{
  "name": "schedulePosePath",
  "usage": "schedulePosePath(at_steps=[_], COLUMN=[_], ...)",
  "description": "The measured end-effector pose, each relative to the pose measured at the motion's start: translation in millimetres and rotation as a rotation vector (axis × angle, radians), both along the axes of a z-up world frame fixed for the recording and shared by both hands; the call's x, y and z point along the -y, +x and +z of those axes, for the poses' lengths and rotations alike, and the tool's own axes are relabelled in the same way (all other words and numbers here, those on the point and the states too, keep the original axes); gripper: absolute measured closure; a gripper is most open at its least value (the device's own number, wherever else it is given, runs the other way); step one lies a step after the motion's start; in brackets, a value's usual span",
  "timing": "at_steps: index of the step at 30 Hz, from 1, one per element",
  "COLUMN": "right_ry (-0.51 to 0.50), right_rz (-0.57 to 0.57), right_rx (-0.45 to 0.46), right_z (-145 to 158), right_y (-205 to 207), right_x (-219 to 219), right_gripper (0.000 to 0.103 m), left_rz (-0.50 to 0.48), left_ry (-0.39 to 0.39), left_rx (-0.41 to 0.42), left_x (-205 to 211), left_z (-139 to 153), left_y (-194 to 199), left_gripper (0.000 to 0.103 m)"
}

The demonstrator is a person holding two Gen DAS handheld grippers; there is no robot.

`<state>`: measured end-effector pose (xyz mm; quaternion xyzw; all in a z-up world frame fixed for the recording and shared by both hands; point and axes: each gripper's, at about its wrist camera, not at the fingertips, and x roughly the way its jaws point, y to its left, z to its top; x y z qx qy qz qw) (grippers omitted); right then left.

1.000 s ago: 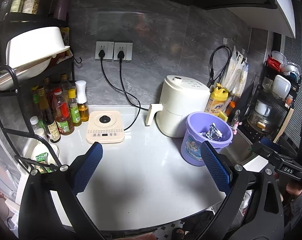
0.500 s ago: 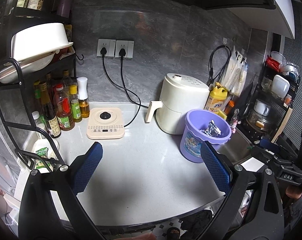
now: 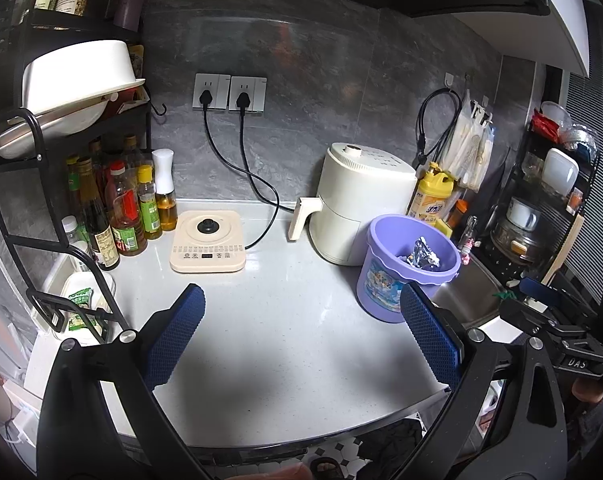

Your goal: Collect trash

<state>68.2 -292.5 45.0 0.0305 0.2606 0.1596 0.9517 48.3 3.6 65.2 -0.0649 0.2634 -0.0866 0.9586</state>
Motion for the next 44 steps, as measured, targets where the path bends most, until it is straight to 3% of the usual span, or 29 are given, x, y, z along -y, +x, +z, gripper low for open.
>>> schedulePosePath(at_steps=[24, 35, 44], right_ry=[0.003, 0.012, 0.012], right_rz=[-0.026, -0.045, -0.027], right_rx=[-0.011, -0.016, -0.015], right_z=[4.3, 3.0, -1.1], right_y=[-1.7, 16.9, 29.9], right_x=[22.9, 39.5, 28.1], right_gripper=[0.008, 0.008, 0.008], left_rz=[-0.021, -0.046, -0.010], left_ry=[0.005, 0.030, 0.025], left_rx=[-0.012, -0.014, -0.026], left_x=[27.3, 47.4, 30.4], left_z=[0.9, 2.1, -4.7], left_y=[11.9, 24.9, 32.5], left_gripper=[0.006, 0.006, 0.006])
